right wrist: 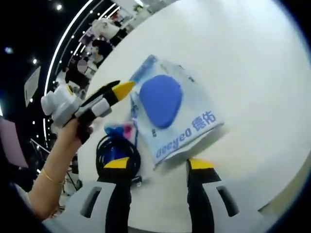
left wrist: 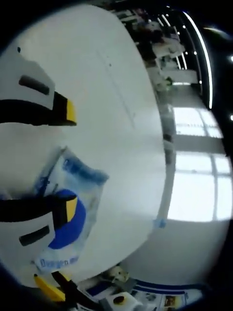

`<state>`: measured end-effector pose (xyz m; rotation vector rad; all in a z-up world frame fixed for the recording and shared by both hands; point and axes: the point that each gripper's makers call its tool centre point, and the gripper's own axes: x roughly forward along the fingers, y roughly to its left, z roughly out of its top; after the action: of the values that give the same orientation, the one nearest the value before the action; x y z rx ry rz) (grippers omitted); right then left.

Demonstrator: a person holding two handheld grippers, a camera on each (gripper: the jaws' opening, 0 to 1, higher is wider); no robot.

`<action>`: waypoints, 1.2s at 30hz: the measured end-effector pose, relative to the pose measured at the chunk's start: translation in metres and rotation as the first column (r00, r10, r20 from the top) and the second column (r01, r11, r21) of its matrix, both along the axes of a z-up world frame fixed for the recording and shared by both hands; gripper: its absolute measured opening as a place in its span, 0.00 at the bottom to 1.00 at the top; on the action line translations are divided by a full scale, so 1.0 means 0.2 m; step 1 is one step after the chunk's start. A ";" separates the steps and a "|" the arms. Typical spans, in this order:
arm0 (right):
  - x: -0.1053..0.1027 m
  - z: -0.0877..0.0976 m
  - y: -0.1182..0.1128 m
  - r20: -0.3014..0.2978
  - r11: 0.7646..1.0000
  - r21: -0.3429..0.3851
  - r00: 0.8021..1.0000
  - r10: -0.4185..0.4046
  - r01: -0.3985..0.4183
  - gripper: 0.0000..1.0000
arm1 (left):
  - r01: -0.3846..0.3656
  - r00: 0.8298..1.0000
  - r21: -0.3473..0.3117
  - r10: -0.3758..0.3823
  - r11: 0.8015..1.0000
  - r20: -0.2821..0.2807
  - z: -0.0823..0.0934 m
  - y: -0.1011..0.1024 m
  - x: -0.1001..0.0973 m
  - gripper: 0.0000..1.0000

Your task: Arrange the tabletop items into an orderly group along one side of the table until the central work area is clear of visible clutter.

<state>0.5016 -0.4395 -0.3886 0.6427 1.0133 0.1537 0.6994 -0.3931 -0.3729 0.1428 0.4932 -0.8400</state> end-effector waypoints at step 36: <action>-0.01 -0.04 -0.01 -0.068 0.960 0.181 0.977 -0.204 0.213 0.04 | 0.061 0.995 0.026 -0.058 0.998 -0.084 -0.08 -0.05 -0.03 0.10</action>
<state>0.5003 -0.4424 -0.3969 0.9248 0.9782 0.0482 0.6924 -0.4022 -0.3887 0.1503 0.5815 -0.9001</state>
